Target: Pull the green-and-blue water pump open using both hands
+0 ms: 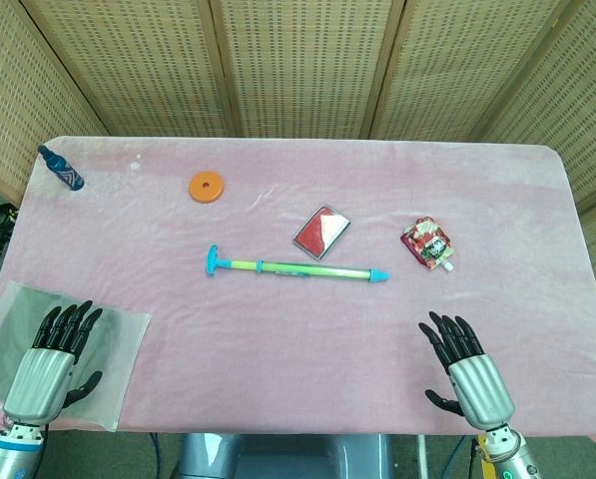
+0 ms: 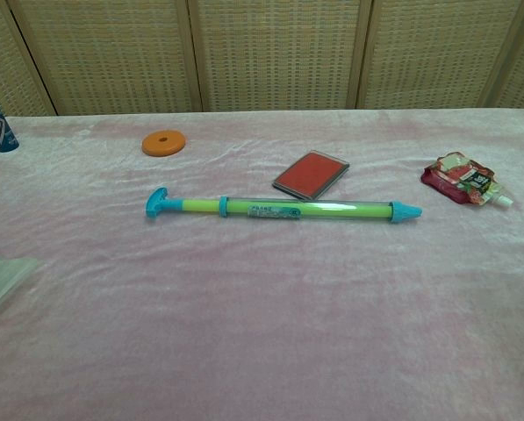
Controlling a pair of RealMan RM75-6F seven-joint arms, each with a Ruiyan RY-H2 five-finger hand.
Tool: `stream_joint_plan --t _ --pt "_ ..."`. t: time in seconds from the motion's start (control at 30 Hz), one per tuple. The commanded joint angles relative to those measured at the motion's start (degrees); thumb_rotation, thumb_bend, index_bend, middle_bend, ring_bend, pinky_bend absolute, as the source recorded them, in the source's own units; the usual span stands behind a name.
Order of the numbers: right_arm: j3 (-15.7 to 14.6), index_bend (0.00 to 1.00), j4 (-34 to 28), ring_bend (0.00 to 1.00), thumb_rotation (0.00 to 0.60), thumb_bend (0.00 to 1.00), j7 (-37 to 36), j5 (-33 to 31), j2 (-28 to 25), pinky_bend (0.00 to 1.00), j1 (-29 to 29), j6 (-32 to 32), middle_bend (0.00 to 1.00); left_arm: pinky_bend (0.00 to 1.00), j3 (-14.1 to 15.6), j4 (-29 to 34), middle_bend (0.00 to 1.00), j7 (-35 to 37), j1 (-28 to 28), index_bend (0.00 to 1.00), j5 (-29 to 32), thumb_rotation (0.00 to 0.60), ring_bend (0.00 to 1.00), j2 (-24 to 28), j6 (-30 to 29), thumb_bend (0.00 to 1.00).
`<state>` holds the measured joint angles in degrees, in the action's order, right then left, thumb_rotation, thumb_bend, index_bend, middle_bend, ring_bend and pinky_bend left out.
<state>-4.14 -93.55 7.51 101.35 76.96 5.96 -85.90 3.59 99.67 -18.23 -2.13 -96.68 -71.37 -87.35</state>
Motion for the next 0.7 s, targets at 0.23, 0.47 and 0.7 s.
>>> stream_joint_plan --t 0.23,0.47,0.7 --pt "0.96 0.01 -0.20 0.00 0.600 0.23 -0.42 -0.37 -0.36 0.01 -0.44 -1.67 0.00 0.00 0.12 0.17 0.00 -0.31 0.19 0.00 -0.34 0.600 0.00 0.05 -0.26 0.25" --pt "1.64 0.01 -0.88 0.00 0.600 0.23 -1.36 -1.40 -1.13 0.01 -0.41 -1.72 0.00 0.00 0.06 0.16 0.00 -0.35 0.21 0.00 -0.56 0.600 0.00 -0.01 -0.35 0.25" --pt "1.88 0.01 -0.98 0.00 0.600 0.23 -2.06 -1.95 -1.45 0.01 -0.31 -1.45 0.00 0.00 -0.01 -0.03 0.00 -0.93 0.12 0.00 -0.32 0.600 0.00 -0.38 0.12 0.25"
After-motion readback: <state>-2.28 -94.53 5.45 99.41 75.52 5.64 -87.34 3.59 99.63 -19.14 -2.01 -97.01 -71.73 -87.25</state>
